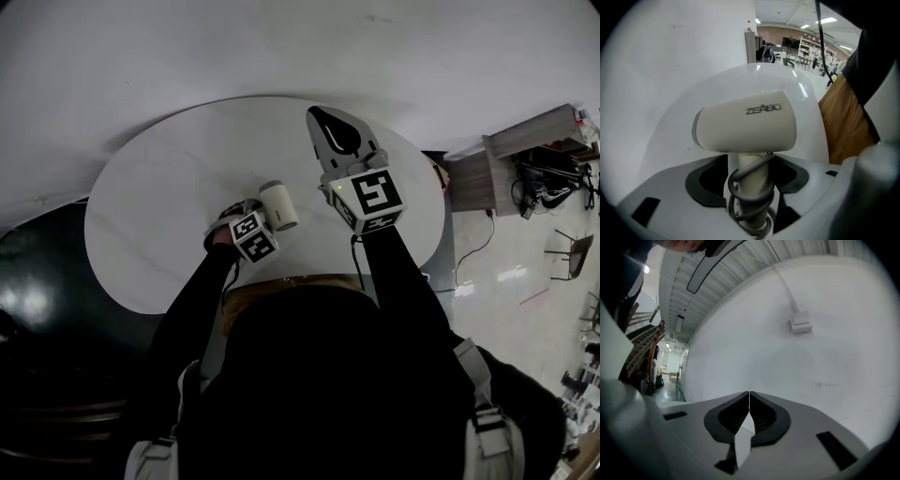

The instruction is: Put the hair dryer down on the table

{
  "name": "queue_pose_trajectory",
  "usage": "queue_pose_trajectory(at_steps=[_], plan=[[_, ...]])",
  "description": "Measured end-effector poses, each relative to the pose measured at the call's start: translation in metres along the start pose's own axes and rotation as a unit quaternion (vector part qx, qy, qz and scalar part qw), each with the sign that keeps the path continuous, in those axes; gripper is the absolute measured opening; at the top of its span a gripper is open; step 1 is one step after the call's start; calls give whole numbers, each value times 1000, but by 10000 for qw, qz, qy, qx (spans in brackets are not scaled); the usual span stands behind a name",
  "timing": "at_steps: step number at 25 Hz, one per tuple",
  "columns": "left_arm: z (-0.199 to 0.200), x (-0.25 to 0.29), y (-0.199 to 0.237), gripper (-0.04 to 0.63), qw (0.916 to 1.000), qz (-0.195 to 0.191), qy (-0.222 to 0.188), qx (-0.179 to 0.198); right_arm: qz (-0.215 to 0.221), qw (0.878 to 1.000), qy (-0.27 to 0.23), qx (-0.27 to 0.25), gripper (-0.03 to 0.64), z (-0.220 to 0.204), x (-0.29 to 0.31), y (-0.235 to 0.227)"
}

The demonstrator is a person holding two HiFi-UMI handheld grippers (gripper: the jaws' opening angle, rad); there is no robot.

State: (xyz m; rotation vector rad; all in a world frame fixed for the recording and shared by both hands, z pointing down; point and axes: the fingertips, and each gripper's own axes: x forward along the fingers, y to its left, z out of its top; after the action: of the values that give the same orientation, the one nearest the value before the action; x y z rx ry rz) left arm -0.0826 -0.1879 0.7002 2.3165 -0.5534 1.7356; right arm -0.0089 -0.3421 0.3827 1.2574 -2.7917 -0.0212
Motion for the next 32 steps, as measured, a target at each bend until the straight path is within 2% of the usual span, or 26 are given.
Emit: queue_pose_trajectory(at_steps=[3, 8, 17, 23, 32], plan=[[2, 1, -7, 333, 9998, -211, -7, -41, 42, 10000, 20, -1, 28, -1, 0, 3], [4, -1, -8, 333, 9999, -143, -19, -20, 76, 9999, 67, -13, 28, -4, -2, 7], [6, -7, -10, 333, 9994, -272, -188, -120, 23, 9998, 155, -84, 28, -8, -4, 11], [9, -18, -13, 333, 9980, -367, -483, -190, -123, 9997, 179, -110, 28, -6, -6, 14], [-3, -48, 1, 333, 9959, -224, -826, -291, -427, 9986, 268, -172, 28, 1, -8, 44]])
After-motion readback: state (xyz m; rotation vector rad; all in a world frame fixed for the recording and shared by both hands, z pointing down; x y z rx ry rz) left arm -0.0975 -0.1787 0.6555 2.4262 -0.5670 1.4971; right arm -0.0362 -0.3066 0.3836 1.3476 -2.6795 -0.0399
